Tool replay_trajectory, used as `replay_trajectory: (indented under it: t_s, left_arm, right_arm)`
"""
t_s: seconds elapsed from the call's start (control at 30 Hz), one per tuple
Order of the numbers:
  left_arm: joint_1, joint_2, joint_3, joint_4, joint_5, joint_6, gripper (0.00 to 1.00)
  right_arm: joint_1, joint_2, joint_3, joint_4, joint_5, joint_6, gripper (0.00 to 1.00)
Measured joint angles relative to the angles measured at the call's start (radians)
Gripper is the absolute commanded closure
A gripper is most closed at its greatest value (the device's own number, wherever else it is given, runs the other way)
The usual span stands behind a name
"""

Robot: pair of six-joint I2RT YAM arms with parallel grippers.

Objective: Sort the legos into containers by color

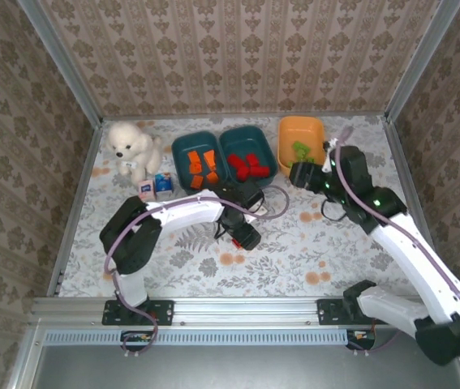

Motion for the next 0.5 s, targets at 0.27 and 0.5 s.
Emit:
replay_trajectory:
  t_s: [0.27, 0.5]
  left_arm:
    - [-0.031, 0.063, 0.011, -0.025, -0.064, 0.010, 0.33]
    - [-0.031, 0.100, 0.034, -0.027, -0.116, 0.020, 0.57]
  right_arm:
    - [0.000, -0.157, -0.067, -0.082, -0.032, 0.024, 0.24]
    - [0.000, -0.143, -0.067, -0.086, -0.052, 0.024, 0.24]
